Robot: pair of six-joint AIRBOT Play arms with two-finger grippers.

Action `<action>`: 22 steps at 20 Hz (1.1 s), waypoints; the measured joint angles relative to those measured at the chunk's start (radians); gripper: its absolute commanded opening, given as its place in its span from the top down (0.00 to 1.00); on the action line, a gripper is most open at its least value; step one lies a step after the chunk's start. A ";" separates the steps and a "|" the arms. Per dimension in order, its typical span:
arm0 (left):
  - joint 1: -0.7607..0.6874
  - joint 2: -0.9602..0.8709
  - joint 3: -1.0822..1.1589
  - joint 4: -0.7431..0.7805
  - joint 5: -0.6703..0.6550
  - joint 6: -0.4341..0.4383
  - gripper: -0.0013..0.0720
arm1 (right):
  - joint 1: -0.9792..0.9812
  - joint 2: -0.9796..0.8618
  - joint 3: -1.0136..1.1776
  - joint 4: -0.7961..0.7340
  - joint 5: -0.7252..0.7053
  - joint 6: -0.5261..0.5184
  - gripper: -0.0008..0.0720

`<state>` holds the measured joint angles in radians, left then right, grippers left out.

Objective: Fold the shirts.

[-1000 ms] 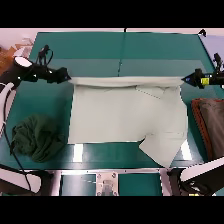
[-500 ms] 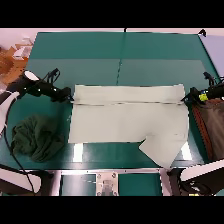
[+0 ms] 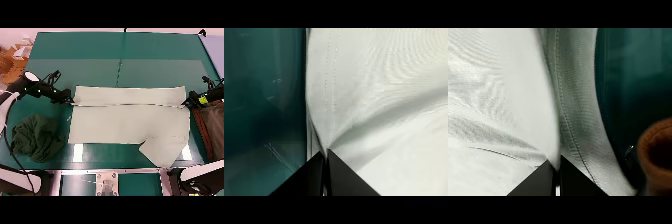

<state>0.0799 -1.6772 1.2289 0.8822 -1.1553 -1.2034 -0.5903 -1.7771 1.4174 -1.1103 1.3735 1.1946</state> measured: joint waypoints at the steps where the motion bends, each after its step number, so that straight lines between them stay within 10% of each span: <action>1: 0.000 0.000 0.001 0.000 -0.003 0.000 0.55 | 0.001 0.000 0.000 -0.001 0.000 0.003 0.75; 2: 0.000 0.000 0.002 0.003 -0.009 0.000 0.25 | 0.001 0.000 0.001 -0.008 0.000 0.006 0.69; 4: 0.001 0.001 0.003 0.001 -0.024 -0.003 0.23 | 0.001 0.002 0.013 -0.009 0.011 0.017 0.69; 5: 0.000 0.002 0.006 0.001 -0.040 -0.004 0.26 | 0.001 0.007 0.022 -0.015 0.021 0.027 0.70; 7: 0.002 0.005 0.023 0.003 -0.083 -0.023 0.95 | 0.001 0.030 0.045 -0.034 0.040 0.060 0.89; 15: 0.002 0.150 0.074 0.058 -0.259 -0.113 0.95 | 0.031 0.305 0.052 -0.029 0.065 0.170 0.97; 22: 0.002 0.692 -0.469 0.130 -0.132 -0.195 0.95 | -0.018 0.774 -0.402 -0.122 0.075 0.319 0.97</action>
<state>0.0818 -0.9852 0.7601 1.0122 -1.2877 -1.3983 -0.6083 -1.0027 1.0149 -1.2327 1.4487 1.5139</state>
